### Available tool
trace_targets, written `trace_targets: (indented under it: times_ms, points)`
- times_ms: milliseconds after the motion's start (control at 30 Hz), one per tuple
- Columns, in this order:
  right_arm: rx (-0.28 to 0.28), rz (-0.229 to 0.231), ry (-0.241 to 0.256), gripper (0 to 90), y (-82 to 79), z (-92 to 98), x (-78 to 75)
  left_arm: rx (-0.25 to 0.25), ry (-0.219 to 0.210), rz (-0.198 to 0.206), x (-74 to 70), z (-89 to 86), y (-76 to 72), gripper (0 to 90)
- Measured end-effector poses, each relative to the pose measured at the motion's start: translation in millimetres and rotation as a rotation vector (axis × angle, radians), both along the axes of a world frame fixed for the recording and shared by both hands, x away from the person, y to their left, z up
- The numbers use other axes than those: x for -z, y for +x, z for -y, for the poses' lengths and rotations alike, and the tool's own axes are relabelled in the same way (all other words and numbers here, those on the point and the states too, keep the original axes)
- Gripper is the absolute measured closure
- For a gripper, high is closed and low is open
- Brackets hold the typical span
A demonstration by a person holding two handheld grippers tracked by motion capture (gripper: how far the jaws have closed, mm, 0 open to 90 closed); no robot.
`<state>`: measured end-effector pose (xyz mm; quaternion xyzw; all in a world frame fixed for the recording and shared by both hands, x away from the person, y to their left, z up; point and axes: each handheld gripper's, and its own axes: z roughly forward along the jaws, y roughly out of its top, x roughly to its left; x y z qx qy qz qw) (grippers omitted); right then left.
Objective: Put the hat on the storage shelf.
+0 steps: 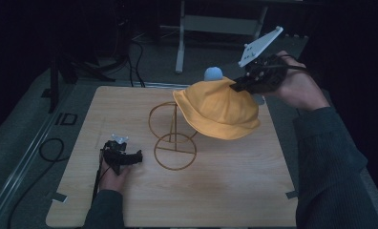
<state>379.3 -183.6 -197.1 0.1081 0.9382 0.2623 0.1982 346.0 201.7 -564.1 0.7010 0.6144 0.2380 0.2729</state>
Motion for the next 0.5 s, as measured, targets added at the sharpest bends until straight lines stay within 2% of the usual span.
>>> trace_targets:
  times_ms: [500]
  points:
    - [-0.035,0.011,0.043,84.0,3.9,-27.3,4.6,0.002,0.003,0.001,-0.1,-0.1,0.1,0.0]
